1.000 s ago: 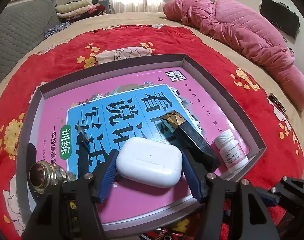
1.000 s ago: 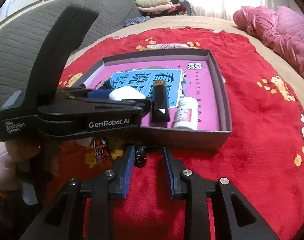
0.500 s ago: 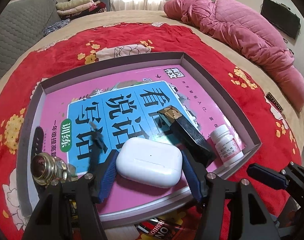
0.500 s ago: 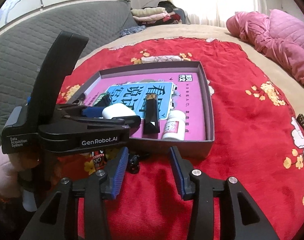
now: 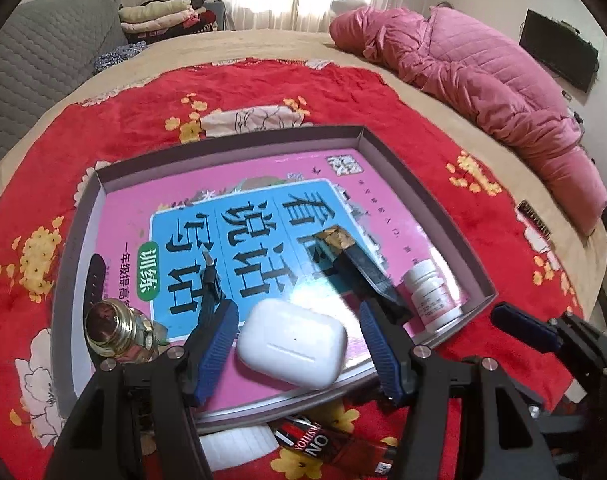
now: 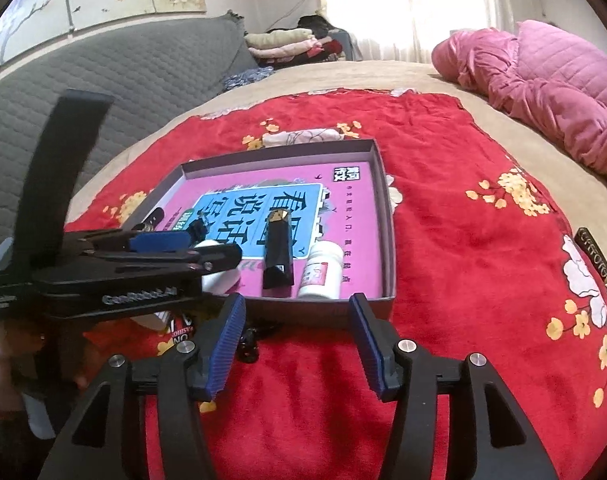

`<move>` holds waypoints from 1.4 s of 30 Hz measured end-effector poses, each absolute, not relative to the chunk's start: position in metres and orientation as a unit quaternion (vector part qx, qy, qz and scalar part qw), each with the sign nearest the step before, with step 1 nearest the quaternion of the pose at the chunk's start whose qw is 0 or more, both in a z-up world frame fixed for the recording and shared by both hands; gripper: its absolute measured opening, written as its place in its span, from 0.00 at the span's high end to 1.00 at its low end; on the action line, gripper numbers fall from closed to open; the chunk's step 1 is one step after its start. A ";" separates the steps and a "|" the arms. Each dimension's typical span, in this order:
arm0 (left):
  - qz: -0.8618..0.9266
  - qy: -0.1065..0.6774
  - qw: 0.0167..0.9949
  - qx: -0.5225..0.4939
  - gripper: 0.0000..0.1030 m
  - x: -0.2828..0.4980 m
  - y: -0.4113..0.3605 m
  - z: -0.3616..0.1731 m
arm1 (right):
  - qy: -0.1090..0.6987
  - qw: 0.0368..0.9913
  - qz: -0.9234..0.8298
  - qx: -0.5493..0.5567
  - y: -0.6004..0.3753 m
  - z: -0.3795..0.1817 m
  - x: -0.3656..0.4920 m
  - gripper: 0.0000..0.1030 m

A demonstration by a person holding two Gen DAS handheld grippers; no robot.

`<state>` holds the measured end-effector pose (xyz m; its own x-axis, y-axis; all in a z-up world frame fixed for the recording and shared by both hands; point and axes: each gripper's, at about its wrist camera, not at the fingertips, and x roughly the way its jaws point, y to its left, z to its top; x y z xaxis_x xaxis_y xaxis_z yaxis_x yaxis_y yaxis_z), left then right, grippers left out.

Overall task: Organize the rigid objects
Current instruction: 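Lower the earbud case onto the workbook and open the left tool, then move the right tool to the red lighter while the left tool withdraws from the box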

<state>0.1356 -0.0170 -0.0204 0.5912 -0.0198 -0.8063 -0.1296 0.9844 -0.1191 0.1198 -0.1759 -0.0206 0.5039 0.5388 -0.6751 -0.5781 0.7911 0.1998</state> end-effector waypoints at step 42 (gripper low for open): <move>0.073 0.444 0.890 -0.080 0.39 0.041 0.025 0.010 | 0.354 0.844 0.394 -0.080 -0.148 0.004 0.063 0.33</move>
<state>0.0406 0.0253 0.0100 0.5960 0.0587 -0.8009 -0.2002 0.9767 -0.0774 0.0629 -0.1485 0.0038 0.4381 0.6089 -0.6613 -0.7219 0.6767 0.1448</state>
